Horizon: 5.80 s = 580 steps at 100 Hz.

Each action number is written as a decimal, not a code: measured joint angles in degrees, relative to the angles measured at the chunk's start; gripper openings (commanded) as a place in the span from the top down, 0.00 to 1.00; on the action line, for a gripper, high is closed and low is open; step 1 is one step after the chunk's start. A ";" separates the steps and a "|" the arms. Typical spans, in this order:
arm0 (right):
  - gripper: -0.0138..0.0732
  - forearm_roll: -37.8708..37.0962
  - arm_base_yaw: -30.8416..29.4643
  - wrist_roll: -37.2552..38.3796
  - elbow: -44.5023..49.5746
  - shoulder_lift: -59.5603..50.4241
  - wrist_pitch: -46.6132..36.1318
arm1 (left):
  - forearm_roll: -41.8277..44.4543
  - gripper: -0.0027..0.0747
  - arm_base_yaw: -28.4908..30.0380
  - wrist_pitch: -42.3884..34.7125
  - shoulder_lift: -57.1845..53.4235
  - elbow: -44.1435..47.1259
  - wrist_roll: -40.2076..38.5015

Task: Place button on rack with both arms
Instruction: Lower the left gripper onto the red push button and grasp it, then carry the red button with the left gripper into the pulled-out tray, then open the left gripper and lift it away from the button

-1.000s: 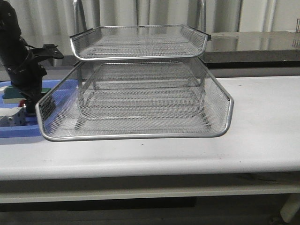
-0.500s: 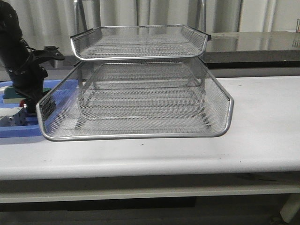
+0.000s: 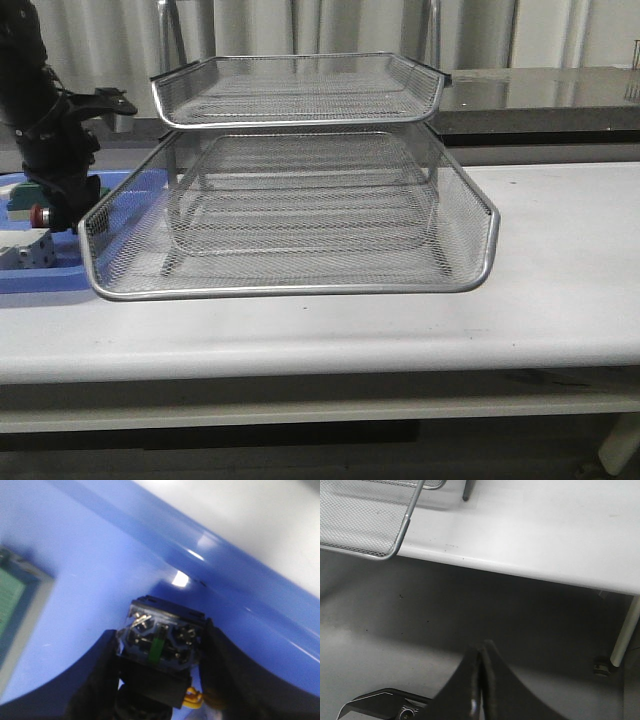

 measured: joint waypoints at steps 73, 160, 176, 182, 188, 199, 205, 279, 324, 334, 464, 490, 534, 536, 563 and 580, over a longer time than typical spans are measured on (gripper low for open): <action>0.91 0.00 0.00 0.00 0.00 0.00 0.00 | 1.21 0.96 0.00 13.89 -9.16 -12.19 -17.61; 0.91 0.00 0.00 0.00 0.00 0.00 0.00 | -3.07 0.96 -15.26 14.46 -30.11 6.97 -24.62; 0.91 0.00 0.00 0.00 0.00 0.00 0.00 | -3.52 0.96 -20.99 14.46 -30.00 7.23 -24.62; 0.91 0.00 0.00 0.00 0.00 0.00 0.00 | -3.55 0.96 -22.64 14.46 -29.52 7.23 -24.62; 0.91 0.00 0.00 0.00 0.00 0.00 0.00 | -3.55 0.96 -24.30 14.46 -28.84 7.23 -24.62; 0.91 0.00 0.00 0.00 0.00 0.00 0.00 | -3.60 0.96 -26.78 14.46 -26.80 7.32 -24.62; 0.91 0.00 0.00 0.00 0.00 0.00 0.00 | -3.85 0.96 -27.98 14.36 -25.45 7.32 -24.62; 0.91 0.00 0.00 0.00 0.00 0.00 0.00 | -4.79 0.87 -33.50 13.64 -18.04 7.45 -24.62; 0.91 0.00 0.00 0.00 0.00 0.00 0.00 | -4.79 0.33 -33.50 13.64 -18.04 7.45 -24.62; 0.91 0.00 0.00 0.00 0.00 0.00 0.00 | -4.79 0.33 -33.50 13.64 -18.04 7.45 -24.62; 0.91 0.00 0.00 0.00 0.00 0.00 0.00 | -1.39 0.34 -9.67 9.57 -58.64 34.92 -36.24; 0.91 0.00 0.00 0.00 0.00 0.00 0.00 | -1.95 0.34 -4.51 -2.44 -77.71 54.53 -37.58; 0.91 0.00 0.00 0.00 0.00 0.00 0.00 | -2.66 0.34 -3.89 -38.72 -104.49 88.86 -38.07; 0.91 0.00 0.00 0.00 0.00 0.00 0.00 | -2.79 0.34 -3.89 -40.62 -105.13 90.37 -38.07; 0.91 0.00 0.00 0.00 0.00 0.00 0.00 | -4.65 0.34 -3.89 -60.79 -107.48 104.02 -38.07; 0.91 0.00 0.00 0.00 0.00 0.00 0.00 | -5.01 0.34 -3.89 -68.02 -107.48 104.58 -38.07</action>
